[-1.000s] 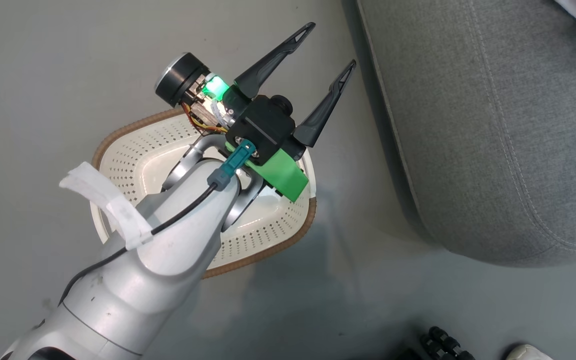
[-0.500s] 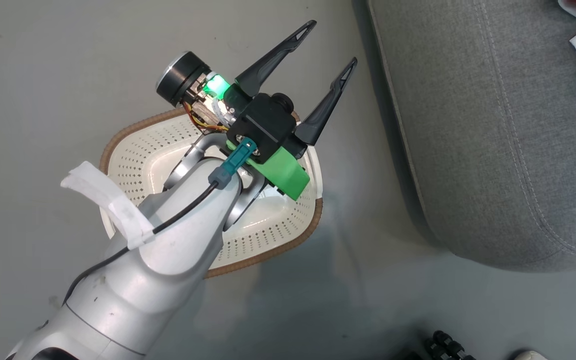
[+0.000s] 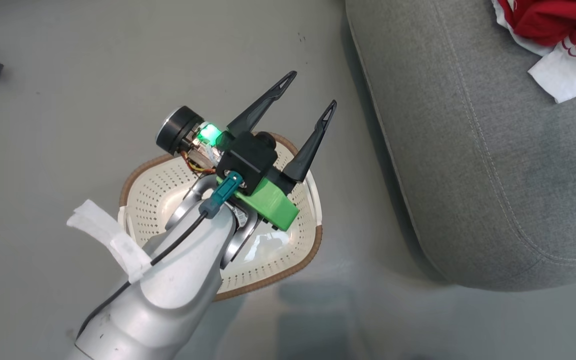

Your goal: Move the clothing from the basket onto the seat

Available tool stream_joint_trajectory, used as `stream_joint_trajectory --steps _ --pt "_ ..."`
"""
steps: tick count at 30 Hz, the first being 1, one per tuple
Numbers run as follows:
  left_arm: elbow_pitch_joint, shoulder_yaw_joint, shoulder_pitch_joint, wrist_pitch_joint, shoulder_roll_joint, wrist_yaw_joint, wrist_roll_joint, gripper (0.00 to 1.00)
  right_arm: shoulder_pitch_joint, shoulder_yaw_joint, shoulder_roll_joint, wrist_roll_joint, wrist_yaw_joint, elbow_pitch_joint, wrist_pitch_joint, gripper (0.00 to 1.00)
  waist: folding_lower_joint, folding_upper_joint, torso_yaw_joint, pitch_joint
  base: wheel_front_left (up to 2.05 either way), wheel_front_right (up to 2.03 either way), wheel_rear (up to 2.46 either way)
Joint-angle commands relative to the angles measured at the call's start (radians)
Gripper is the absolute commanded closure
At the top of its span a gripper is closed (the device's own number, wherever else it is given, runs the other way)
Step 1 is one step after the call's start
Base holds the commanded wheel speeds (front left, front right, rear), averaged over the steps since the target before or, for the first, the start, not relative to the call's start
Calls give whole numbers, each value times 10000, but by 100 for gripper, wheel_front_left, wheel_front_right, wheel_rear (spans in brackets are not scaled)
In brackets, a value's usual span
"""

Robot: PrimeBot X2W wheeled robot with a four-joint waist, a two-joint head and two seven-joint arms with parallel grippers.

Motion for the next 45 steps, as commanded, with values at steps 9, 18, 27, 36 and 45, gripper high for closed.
stream_joint_trajectory --steps 9,18,27,36,45 --pt "-111 533 1327 -2 -81 95 -116 0 1774 934 539 392 -9 -1584 -23 0 0 -1 664 -1718 0 0 0" --pt "-197 1239 2404 -2 -44 184 -219 0 2855 2030 1160 529 -9 -2532 -23 0 0 -1 1438 -2623 0 0 0" --pt "-380 2331 3458 -2 151 344 -342 0 3741 2806 1671 588 -9 -2935 -23 0 0 -1 2014 -3204 0 0 0" --pt "-694 3648 4712 -2 182 473 -400 0 4892 2904 1898 684 -9 -3025 -23 0 0 -1 2228 -3841 0 0 0" --pt "-1032 4671 5756 -2 108 437 -117 0 6032 2792 1933 971 -9 -3230 -23 0 0 -1 2338 -4348 0 0 0"
